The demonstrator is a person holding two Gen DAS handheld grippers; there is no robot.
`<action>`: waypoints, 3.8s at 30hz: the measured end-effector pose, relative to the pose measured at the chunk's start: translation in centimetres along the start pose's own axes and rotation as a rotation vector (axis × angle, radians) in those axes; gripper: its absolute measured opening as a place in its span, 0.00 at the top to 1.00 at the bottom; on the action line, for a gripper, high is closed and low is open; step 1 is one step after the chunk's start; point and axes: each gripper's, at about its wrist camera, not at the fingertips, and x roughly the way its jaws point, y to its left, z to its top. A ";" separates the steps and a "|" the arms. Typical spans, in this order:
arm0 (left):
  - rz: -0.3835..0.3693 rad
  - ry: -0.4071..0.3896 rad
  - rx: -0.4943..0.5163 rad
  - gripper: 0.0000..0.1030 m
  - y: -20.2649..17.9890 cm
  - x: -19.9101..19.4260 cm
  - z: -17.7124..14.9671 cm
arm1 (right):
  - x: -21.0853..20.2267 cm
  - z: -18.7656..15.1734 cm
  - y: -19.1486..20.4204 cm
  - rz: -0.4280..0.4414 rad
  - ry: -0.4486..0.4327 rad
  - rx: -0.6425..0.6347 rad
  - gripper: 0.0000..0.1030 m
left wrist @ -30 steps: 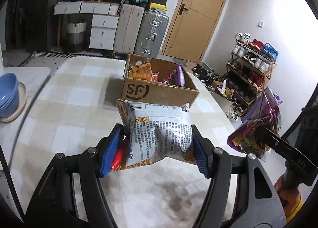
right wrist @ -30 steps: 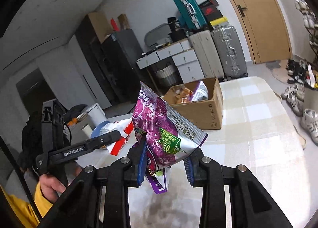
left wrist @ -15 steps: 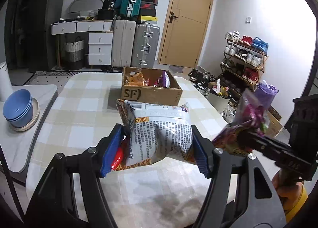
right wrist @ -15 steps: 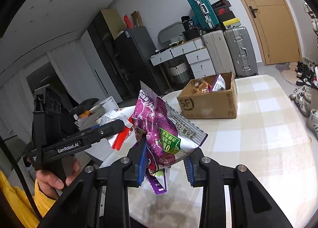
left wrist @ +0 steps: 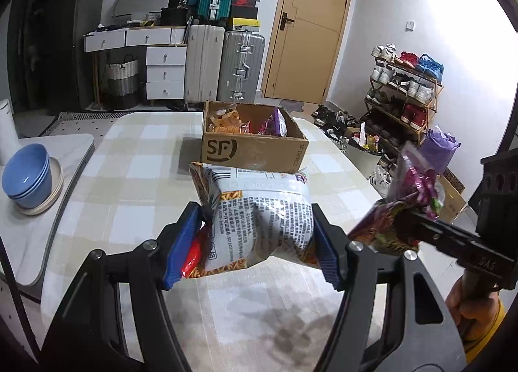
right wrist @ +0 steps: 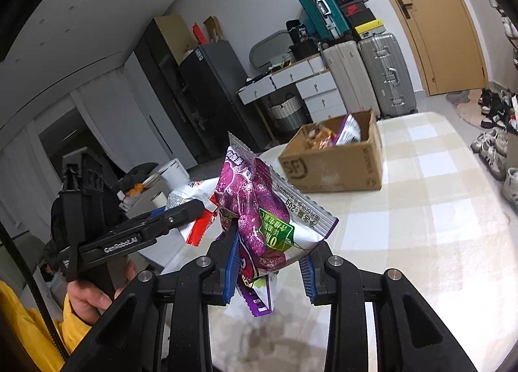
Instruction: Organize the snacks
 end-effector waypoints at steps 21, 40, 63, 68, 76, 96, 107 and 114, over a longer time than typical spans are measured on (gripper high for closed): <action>0.120 0.006 0.077 0.38 3.1 18.6 15.6 | 7.3 15.5 -3.5 0.007 -0.040 -0.081 0.69; 0.003 0.188 0.015 0.38 5.1 36.8 24.6 | 24.8 25.2 -9.0 -0.100 0.183 -0.119 0.69; -0.027 0.275 0.001 0.32 8.3 43.1 21.1 | 29.4 22.9 -10.8 -0.127 0.321 -0.068 0.69; -0.049 0.285 0.000 0.30 8.4 43.0 21.3 | 29.4 23.0 -11.1 -0.130 0.317 -0.048 0.68; -0.046 0.240 -0.006 0.26 9.2 40.2 22.9 | 29.6 22.8 -10.8 -0.140 0.379 -0.078 0.68; 0.034 0.196 -0.039 0.25 10.8 34.2 23.2 | 28.2 22.4 -9.9 -0.163 0.411 -0.093 0.50; 0.035 0.171 -0.019 0.24 8.2 30.3 23.1 | 21.4 23.5 -7.1 -0.133 0.248 -0.130 0.48; 0.047 0.090 -0.010 0.21 6.3 24.8 23.3 | 15.3 22.5 -3.7 -0.119 0.096 -0.201 0.31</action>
